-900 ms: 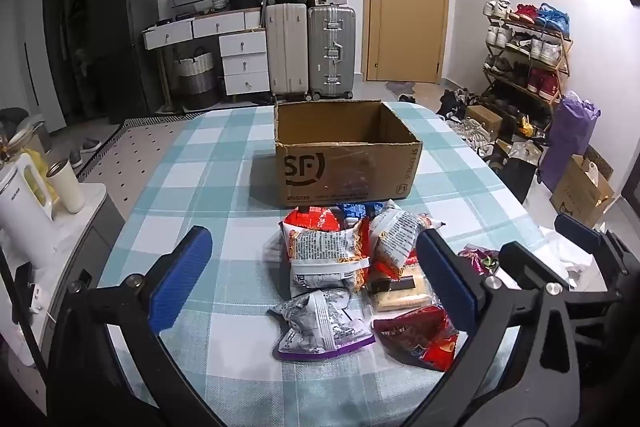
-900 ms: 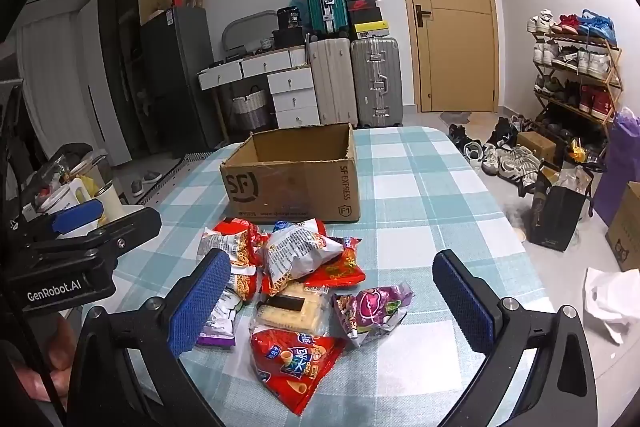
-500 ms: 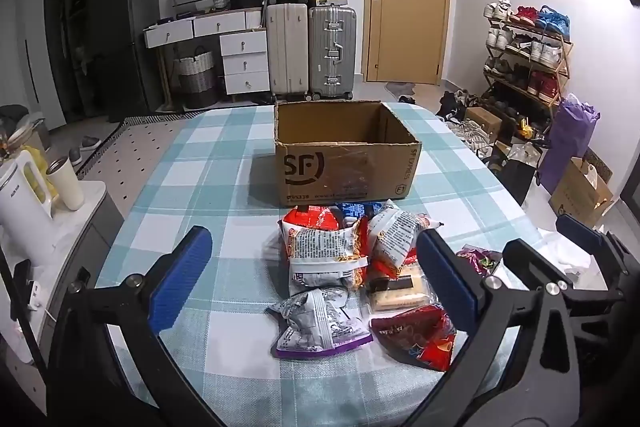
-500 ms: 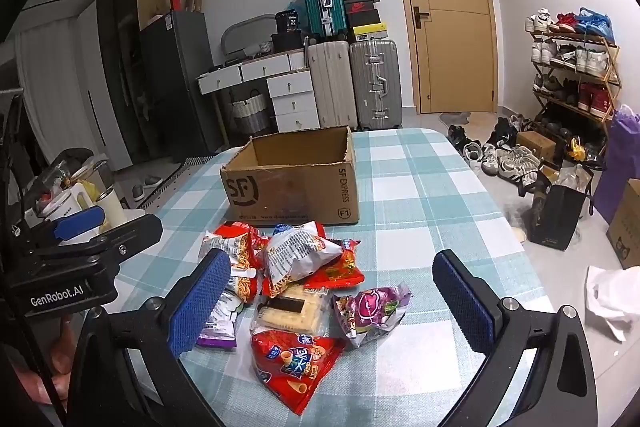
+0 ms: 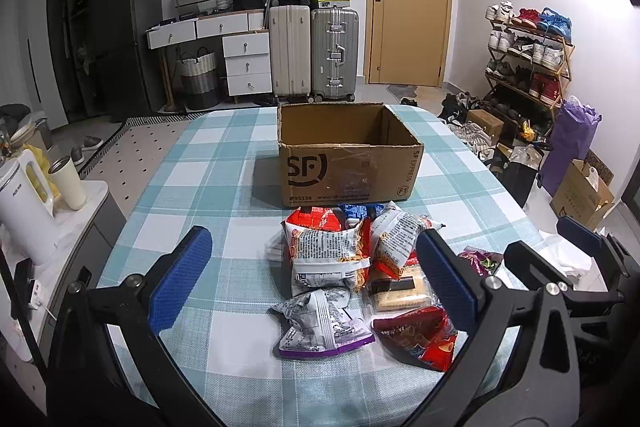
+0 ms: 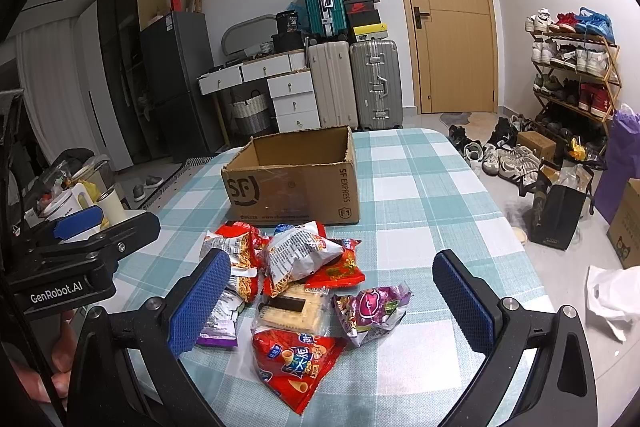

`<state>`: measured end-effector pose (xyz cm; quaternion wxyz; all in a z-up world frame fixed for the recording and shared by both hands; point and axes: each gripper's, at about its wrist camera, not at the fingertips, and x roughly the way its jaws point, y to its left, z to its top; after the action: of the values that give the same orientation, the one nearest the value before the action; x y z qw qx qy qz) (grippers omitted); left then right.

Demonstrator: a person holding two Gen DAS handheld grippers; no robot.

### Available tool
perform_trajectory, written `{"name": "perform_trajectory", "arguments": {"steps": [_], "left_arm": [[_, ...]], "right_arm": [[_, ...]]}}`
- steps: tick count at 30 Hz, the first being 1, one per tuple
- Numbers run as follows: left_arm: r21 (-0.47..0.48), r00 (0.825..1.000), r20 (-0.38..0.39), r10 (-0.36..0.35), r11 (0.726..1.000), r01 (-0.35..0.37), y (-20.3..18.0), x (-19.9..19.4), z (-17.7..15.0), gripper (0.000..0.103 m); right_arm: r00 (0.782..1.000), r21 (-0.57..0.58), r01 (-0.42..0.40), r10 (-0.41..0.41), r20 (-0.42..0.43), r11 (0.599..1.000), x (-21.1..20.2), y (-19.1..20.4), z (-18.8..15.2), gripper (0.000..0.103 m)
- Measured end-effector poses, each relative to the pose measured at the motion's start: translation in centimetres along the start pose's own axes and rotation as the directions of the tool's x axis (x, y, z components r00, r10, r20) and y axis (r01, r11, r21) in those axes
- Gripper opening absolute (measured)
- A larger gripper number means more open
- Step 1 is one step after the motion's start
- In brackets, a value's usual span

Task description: Organize snacks

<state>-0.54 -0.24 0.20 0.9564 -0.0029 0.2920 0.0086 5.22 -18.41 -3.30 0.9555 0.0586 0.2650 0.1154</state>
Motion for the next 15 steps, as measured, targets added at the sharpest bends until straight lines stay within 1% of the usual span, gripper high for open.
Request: {"name": "perform_trajectory", "arguments": {"steps": [15], "left_arm": [[-0.007,1.0,0.004,0.002,1.0,-0.002,0.23,-0.17,-0.06,0.102]], "right_arm": [[1.0,0.001,0.0,0.0,0.003,1.0,-0.29,0.01,-0.17,0.103]]}}
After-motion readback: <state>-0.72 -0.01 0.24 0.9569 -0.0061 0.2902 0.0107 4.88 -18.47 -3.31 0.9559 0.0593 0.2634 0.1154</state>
